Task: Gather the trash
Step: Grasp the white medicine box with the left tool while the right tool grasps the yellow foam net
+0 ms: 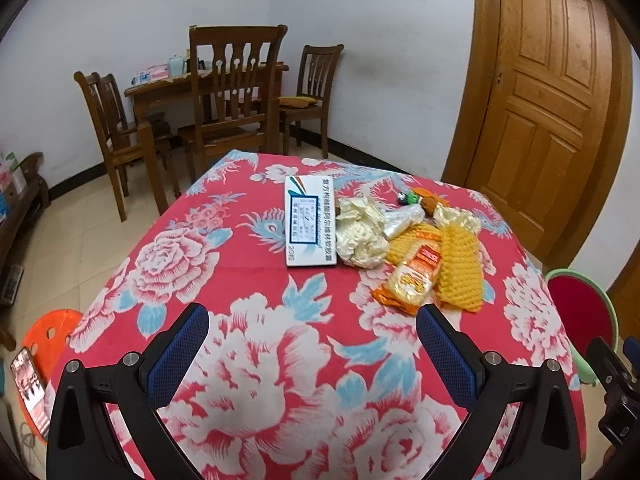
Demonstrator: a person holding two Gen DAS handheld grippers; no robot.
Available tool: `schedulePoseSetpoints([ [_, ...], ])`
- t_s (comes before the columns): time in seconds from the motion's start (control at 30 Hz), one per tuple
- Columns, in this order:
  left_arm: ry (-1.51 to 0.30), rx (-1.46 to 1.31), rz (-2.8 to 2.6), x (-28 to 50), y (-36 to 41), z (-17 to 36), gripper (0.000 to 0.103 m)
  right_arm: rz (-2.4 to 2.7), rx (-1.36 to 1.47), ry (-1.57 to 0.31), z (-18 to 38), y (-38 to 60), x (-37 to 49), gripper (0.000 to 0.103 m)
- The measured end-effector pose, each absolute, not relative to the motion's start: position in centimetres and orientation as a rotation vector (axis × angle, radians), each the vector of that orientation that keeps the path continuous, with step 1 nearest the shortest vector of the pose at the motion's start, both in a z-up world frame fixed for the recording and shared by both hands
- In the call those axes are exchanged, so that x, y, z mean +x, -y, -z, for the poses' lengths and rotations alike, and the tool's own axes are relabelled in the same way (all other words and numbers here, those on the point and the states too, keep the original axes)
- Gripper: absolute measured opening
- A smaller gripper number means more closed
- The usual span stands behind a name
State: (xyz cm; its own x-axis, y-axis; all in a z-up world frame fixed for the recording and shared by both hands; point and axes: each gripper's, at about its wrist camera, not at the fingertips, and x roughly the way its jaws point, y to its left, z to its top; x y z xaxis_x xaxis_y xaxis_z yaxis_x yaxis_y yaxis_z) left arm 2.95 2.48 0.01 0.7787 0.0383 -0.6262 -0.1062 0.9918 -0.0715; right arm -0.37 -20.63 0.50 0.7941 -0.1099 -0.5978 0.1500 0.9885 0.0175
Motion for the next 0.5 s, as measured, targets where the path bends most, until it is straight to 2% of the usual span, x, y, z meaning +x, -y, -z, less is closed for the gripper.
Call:
schedulePoseSetpoints([
  [0.5, -0.683, -0.094, -0.091, 6.0, -3.7, -0.3, 0.103, 0.103, 0.051, -0.655, -0.8, 19.2, 2.8, 0.101],
])
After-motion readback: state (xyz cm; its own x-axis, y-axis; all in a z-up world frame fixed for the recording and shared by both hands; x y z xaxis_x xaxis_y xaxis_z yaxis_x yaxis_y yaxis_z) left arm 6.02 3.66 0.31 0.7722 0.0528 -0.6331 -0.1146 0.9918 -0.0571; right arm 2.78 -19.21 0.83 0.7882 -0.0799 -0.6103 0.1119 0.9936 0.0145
